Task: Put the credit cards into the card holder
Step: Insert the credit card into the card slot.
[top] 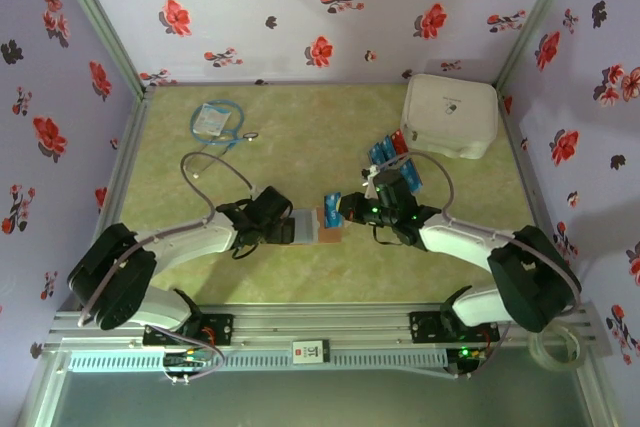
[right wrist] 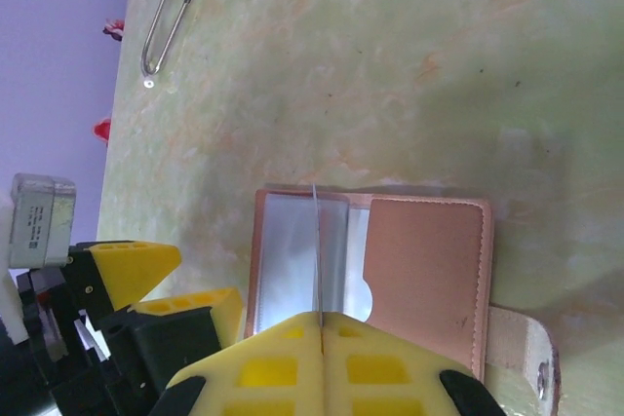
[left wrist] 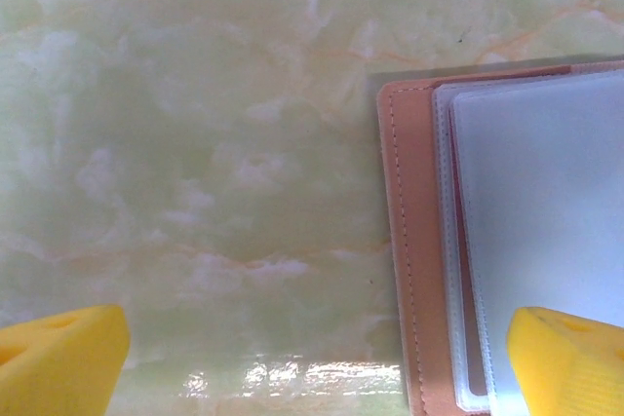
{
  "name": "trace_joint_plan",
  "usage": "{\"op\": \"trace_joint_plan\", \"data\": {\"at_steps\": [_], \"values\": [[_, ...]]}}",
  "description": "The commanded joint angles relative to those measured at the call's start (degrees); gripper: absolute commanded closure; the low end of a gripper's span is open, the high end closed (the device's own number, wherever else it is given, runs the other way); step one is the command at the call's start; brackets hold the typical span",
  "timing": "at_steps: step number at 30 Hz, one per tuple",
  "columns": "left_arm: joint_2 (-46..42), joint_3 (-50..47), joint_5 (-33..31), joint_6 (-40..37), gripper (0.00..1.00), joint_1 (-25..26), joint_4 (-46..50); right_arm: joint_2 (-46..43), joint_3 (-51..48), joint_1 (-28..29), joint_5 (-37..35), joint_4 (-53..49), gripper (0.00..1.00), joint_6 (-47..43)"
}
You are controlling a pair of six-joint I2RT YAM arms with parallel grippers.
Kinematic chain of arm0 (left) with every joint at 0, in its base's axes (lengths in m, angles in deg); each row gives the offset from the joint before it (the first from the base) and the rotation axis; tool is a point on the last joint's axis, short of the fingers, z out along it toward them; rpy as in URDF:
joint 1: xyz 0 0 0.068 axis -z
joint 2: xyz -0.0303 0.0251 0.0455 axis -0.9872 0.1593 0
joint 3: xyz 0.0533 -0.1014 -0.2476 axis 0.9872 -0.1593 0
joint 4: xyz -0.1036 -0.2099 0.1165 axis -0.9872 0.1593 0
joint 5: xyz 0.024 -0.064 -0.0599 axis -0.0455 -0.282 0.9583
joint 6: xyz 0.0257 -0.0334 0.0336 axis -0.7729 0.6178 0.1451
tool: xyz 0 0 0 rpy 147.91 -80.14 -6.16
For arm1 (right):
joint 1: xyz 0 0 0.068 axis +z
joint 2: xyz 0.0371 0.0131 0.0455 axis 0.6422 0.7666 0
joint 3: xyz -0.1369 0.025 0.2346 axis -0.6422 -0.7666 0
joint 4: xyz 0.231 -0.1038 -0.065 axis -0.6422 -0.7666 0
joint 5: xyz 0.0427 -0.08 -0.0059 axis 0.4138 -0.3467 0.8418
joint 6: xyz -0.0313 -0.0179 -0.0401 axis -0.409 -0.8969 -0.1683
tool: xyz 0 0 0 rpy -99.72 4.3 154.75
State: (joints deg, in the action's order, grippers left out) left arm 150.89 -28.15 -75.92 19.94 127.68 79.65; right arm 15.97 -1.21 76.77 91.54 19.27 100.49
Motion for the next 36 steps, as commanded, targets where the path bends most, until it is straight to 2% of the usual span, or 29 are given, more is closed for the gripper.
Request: {"op": "trace_joint_plan", "data": {"at_steps": [1,17,36], "values": [[1.11,1.53,-0.64,-1.93,0.00,0.78,-0.77,1.88,-1.00,0.62,-0.24,3.86,1.00,1.26],[3.42,0.36,-1.30,-3.06,0.00,1.75,-2.97,5.82,-2.50,1.24,0.25,7.97,1.00,2.39],[3.89,-1.02,-4.81,-1.37,0.00,1.84,0.75,9.41,-3.98,1.43,0.03,11.07,1.00,3.43]]}}
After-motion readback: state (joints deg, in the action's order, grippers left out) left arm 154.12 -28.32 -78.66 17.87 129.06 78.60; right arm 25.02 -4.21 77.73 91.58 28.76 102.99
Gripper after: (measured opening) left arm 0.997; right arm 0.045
